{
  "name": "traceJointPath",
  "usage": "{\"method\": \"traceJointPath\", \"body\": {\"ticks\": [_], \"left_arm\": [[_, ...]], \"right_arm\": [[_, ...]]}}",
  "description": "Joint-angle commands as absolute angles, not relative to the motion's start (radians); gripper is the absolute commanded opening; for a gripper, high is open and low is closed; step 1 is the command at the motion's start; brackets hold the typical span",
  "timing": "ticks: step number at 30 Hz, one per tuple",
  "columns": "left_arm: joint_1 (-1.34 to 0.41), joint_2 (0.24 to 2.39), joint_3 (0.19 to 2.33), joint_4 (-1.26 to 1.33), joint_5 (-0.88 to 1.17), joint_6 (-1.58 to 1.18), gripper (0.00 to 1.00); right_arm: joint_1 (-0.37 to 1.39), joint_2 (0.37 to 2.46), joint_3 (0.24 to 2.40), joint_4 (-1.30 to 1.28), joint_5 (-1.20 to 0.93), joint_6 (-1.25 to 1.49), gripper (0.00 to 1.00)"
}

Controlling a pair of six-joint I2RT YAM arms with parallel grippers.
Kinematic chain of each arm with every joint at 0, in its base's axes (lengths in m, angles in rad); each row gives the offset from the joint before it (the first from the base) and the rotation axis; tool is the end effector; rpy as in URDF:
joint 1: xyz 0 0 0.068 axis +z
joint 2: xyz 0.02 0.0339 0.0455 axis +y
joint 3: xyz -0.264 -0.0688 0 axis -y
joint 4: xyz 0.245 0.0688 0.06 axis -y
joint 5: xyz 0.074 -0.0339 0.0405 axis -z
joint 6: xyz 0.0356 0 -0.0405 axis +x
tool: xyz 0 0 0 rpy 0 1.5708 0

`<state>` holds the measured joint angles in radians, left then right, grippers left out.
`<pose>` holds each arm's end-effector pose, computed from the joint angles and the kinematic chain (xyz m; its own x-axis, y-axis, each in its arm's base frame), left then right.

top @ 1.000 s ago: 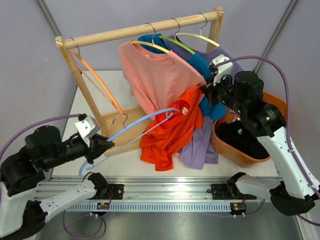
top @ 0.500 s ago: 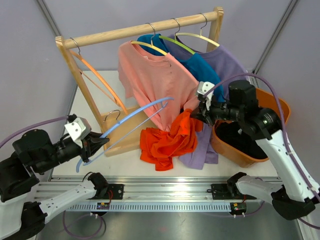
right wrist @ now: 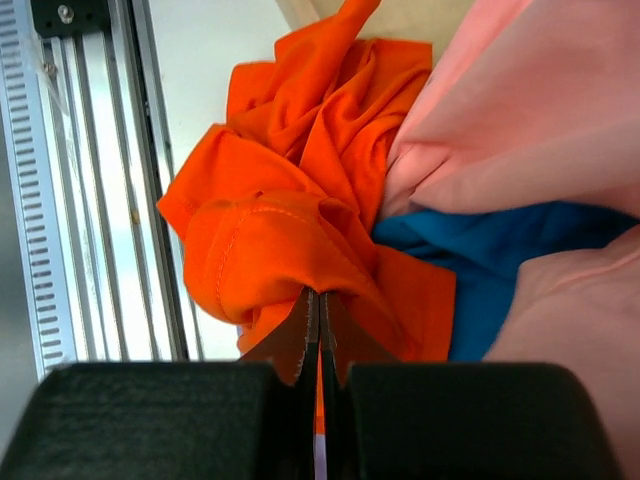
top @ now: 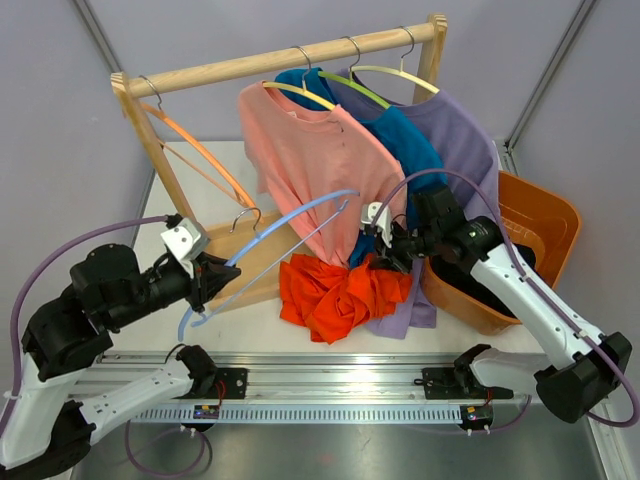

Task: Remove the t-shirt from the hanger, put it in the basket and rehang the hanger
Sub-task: Pass the hanger from the left arm to the right

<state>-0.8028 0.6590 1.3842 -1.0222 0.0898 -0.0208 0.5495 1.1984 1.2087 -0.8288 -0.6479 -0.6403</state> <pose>0.0390 -0.0450 0.4505 -0.2194 0.1974 -0.9555 0.7716 0.6345 -0.0461 0.1920 0.1428 0.3472 -0.0404 -0.5834 -0.8112 -0.9879 0.1448 -0.0549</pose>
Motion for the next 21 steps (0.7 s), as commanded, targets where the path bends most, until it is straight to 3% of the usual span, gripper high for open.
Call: {"method": "traceJointPath", "body": {"ticks": [1,6,13,21], "left_arm": [[-0.799,0.661,1.374,-0.919,0.081,-0.043,0.0],[-0.799,0.649,1.356,-0.931,0.057,-0.087,0.0],[-0.799,0.627,1.319,-0.951,-0.029,-0.185,0.0],[-0.799,0.653,1.368,-0.94,-0.13,-0.267,0.0]], "right_arm": [[0.558,1.137,1.148,-0.772,-0.652,-0.718,0.02],[0.557,1.091,1.092,-0.744,-0.603,-0.732,0.27],[0.558,1.062,1.138,-0.825,-0.557,-0.723,0.54],[0.557,0.98,1.236,-0.968,-0.649,-0.715,0.69]]}}
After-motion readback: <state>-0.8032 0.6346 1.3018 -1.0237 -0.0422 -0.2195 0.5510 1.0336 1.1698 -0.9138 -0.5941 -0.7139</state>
